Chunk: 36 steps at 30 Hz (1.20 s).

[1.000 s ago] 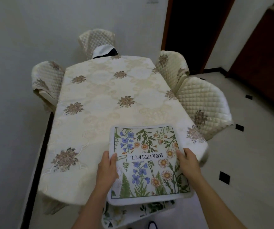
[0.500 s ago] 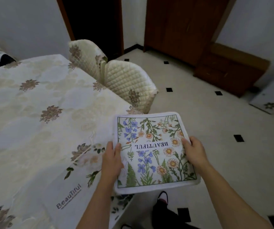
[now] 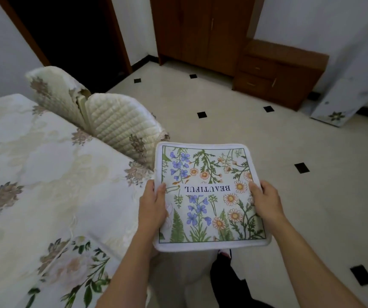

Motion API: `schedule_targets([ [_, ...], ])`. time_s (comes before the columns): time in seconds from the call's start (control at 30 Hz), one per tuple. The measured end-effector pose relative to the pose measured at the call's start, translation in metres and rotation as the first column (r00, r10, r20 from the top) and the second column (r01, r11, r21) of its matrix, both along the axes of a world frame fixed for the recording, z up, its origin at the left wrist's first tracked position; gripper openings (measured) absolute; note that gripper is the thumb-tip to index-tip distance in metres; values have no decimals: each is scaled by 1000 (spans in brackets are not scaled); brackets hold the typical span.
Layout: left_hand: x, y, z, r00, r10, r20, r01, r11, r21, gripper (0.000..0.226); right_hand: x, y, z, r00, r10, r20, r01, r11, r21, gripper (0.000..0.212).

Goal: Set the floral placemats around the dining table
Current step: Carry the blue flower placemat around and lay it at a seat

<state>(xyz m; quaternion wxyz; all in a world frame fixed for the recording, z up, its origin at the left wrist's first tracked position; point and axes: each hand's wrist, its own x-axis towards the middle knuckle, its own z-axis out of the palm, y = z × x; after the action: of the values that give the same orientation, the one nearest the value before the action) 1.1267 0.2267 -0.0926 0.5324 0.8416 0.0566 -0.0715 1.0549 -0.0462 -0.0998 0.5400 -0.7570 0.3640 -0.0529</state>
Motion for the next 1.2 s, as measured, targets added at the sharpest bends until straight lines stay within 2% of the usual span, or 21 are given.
schedule_targets([
  [0.23,72,-99,17,996,25,89,-30,998,54,17,88,-100,9,998,63,18,-63,998,4,21],
  [0.47,125,-158,21,994,88,62,-91,995,34,20,159,-168,22,992,120,41,-120,993,-1,21],
  [0.87,214,-191,27,986,142,88,-152,980,125,17,257,-195,7,986,166,36,-167,985,52,19],
  [1.2,367,-199,12,963,247,110,-257,963,78,22,443,-199,2,966,257,19,-256,966,-26,21],
])
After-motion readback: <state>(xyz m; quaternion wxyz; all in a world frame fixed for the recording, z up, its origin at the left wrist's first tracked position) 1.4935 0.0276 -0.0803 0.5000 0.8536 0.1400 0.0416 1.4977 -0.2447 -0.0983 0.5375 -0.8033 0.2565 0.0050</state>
